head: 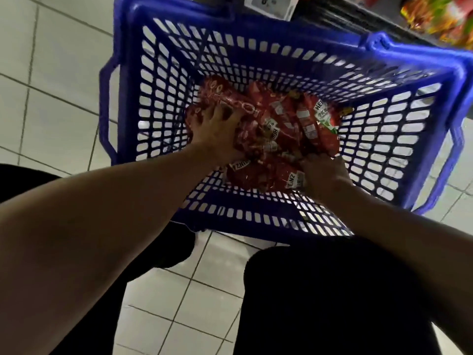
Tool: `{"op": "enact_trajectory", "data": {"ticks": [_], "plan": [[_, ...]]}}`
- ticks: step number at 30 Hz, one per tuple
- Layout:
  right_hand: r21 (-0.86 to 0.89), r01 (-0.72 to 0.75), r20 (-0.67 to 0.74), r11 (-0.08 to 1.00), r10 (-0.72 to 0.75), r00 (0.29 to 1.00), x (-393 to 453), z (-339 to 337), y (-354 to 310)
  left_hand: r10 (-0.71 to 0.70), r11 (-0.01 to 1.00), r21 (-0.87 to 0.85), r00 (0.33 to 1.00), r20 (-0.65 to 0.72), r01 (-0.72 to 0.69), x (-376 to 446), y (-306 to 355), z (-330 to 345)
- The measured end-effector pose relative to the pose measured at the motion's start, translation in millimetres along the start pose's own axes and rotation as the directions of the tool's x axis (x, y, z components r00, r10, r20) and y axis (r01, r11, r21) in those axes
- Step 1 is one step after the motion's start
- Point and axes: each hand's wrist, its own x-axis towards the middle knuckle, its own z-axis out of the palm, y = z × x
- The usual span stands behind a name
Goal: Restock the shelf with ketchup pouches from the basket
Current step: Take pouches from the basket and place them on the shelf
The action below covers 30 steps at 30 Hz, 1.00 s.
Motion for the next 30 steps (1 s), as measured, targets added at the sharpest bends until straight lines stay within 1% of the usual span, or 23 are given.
{"op": "enact_trajectory", "data": {"ticks": [2, 3, 4, 7, 9, 10, 11, 12, 13, 15, 16, 17, 18, 19, 20, 21, 22, 24, 25, 27, 28, 30], "plan": [[0.099, -0.04, -0.122, 0.994, 0.052, 0.991, -9, -4, 1, 0.098, 0.991, 0.094, 0.995, -0.035, -0.095, -2, 1, -1], [0.111, -0.05, -0.204, 0.993, 0.072, 0.976, -15, -6, 2, 0.141, 0.981, 0.138, 0.989, -0.044, -0.134, -2, 4, -1], [0.112, -0.057, -0.233, 0.992, 0.082, 0.969, -21, -8, 1, 0.156, 0.974, 0.172, 0.987, -0.044, -0.146, -3, 6, 0], [0.158, -0.07, -0.296, 0.985, 0.115, 0.948, -28, -10, 3, 0.095, 0.973, 0.212, 0.995, -0.007, -0.092, -6, 18, 4], [0.36, -0.011, -0.316, 0.933, 0.133, 0.939, -35, -17, 9, 0.074, 0.975, 0.208, 0.997, 0.024, -0.078, -10, 26, 1], [0.473, 0.017, -0.315, 0.881, 0.151, 0.937, -42, -21, 12, 0.081, 0.978, 0.189, 0.996, 0.025, -0.084, -13, 28, -5], [0.581, 0.025, -0.297, 0.814, 0.183, 0.937, -51, -26, 14, 0.088, 0.985, 0.147, 0.996, 0.011, -0.089, -18, 29, -14], [0.696, 0.029, -0.259, 0.717, 0.214, 0.942, -61, -31, 15, 0.086, 0.993, 0.084, 0.996, -0.014, -0.085, -22, 27, -25], [0.803, 0.032, -0.213, 0.596, 0.236, 0.948, -73, -37, 14, 0.071, 0.997, 0.008, 0.997, -0.034, -0.071, -28, 23, -37], [0.951, 0.009, -0.086, 0.308, 0.236, 0.968, -91, -53, 13, 0.036, 0.989, -0.143, 0.995, -0.093, -0.049, -40, 13, -64], [0.988, -0.011, -0.023, 0.152, 0.217, 0.976, -100, -64, 10, 0.018, 0.971, -0.232, 0.988, -0.154, -0.054, -50, 6, -79], [1.0, -0.008, 0.007, 0.004, 0.2, 0.98, -108, -75, 7, -0.008, 0.942, -0.33, 0.975, -0.22, -0.066, -61, 1, -94], [0.99, 0.02, 0.008, -0.142, 0.194, 0.981, -119, -89, 4, -0.048, 0.894, -0.442, 0.963, -0.266, -0.077, -76, -3, -111], [0.956, 0.047, 0.011, -0.289, 0.197, 0.98, -129, -104, 0, -0.09, 0.82, -0.566, 0.957, -0.276, -0.086, -91, -4, -130], [0.903, 0.053, 0.032, -0.427, 0.191, 0.981, -139, -119, -3, -0.119, 0.723, -0.684, 0.959, -0.256, -0.093, -105, -4, -147], [0.845, 0.043, 0.055, -0.533, 0.167, 0.984, -153, -137, -8, -0.127, 0.604, -0.79, 0.968, -0.218, -0.099, -126, -3, -167], [0.797, 0.024, 0.072, -0.603, 0.134, 0.988, -168, -155, -13, -0.12, 0.48, -0.872, 0.977, -0.177, -0.099, -144, 1, -184], [0.756, 0.016, 0.046, -0.654, 0.077, 0.996, -206, -195, -22, -0.108, 0.224, -0.97, 0.986, -0.127, -0.1, -183, 10, -216], [0.739, 0.034, 0.015, -0.673, 0.067, 0.998, -225, -214, -25, -0.1, 0.076, -0.991, 0.988, -0.115, -0.107, -199, 16, -230], [0.698, 0.063, -0.063, -0.713, 0.027, 0.998, -275, -255, -33, -0.087, -0.186, -0.978, 0.993, -0.081, -0.097, -244, 31, -264], [0.671, 0.072, -0.101, -0.738, 0.005, 0.995, -302, -276, -35, -0.074, -0.291, -0.954, 0.996, -0.054, -0.073, -267, 40, -284], [0.602, 0.09, -0.144, -0.793, 0.003, 0.99, -348, -309, -38, -0.035, -0.428, -0.903, 0.999, -0.035, -0.047, -305, 56, -318]]}}
